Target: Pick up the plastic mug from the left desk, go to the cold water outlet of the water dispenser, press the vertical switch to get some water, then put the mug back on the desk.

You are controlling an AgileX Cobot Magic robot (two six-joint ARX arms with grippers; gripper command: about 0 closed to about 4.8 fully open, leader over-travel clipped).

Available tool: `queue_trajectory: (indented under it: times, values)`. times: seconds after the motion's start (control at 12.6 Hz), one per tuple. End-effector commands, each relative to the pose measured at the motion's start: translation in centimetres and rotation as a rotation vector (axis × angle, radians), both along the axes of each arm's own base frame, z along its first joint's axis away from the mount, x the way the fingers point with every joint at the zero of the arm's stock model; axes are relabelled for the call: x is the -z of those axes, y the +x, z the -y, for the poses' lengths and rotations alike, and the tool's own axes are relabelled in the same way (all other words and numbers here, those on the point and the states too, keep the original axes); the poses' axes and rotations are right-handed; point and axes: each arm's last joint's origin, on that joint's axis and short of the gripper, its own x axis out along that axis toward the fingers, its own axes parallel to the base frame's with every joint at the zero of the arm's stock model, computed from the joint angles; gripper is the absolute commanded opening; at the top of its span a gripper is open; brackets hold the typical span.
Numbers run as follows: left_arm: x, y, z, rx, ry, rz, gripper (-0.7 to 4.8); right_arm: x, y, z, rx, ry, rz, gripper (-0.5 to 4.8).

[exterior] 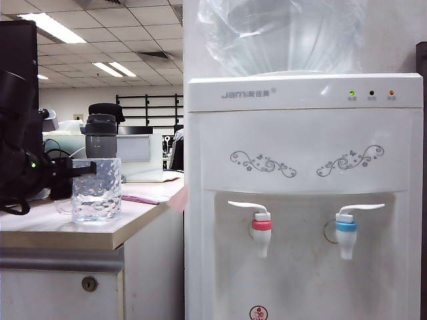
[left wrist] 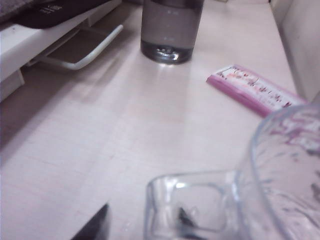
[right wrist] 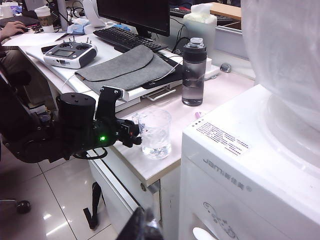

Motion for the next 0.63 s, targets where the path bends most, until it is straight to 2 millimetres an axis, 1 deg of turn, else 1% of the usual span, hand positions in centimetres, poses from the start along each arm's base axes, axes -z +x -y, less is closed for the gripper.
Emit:
queue_trajectory:
  times: [0.08,0.32,0.47,0.63]
  values:
    - [-0.2,0.0,0.0,0.026,0.074,0.002,1.54,-0.2,0.0,0.0,0.002,0.014,0.007,-0.01]
    - [-0.3,0.2,-0.6,0.059,0.052,0.019,1.53,-0.2,0.0,0.0,0.001,0.014,0.006,-0.01]
    - [-0.4,0.6,-2.4,0.107,0.021,0.022,1.54,-0.2,0.0,0.0,0.002,0.014,0.007,-0.01]
    - [-0.4,0.6,-2.8,0.147,0.036,0.024,1.54,-0.2,0.0,0.0,0.002,0.012,0.005,-0.01]
